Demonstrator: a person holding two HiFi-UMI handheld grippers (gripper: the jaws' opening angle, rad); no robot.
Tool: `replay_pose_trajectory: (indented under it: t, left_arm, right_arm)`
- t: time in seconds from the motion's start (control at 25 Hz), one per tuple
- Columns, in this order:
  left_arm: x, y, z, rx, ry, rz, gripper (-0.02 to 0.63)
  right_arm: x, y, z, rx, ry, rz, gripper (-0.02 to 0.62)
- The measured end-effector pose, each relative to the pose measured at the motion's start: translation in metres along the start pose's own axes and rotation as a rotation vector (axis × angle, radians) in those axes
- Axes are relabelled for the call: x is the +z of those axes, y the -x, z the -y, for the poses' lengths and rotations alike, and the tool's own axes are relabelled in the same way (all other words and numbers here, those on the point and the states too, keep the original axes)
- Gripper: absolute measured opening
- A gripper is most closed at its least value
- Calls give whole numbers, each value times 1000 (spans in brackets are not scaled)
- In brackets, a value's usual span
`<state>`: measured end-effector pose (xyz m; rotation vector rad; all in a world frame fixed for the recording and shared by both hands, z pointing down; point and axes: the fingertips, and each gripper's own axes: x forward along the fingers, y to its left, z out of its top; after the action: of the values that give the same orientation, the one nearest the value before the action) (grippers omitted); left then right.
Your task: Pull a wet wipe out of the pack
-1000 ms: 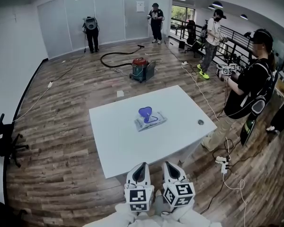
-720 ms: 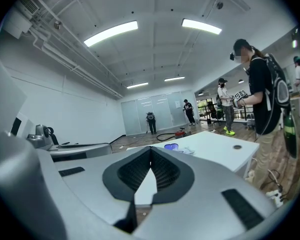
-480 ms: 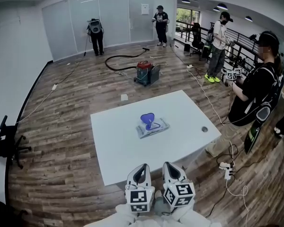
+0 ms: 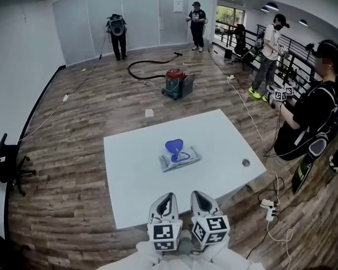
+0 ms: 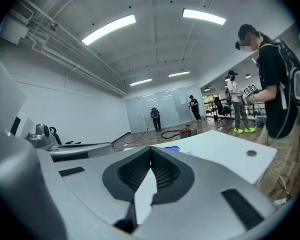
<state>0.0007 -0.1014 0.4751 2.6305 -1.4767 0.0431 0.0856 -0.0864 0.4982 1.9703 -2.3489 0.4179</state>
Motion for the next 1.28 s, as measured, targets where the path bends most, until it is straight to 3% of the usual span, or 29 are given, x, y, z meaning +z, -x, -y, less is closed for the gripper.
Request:
replay_pose_trajectory:
  t: [0.6, 0.96, 1.28]
  left_arm:
    - [23, -106, -6, 85, -7, 14, 0]
    - [17, -130, -16, 153, 4, 0, 0]
    - [0, -146, -32, 164, 23, -61, 0]
  right_arm:
    - [40, -89, 62, 89, 8, -6, 9]
    - [40, -121, 79, 152, 19, -33, 9]
    - [15, -147, 80, 175, -45, -105, 9]
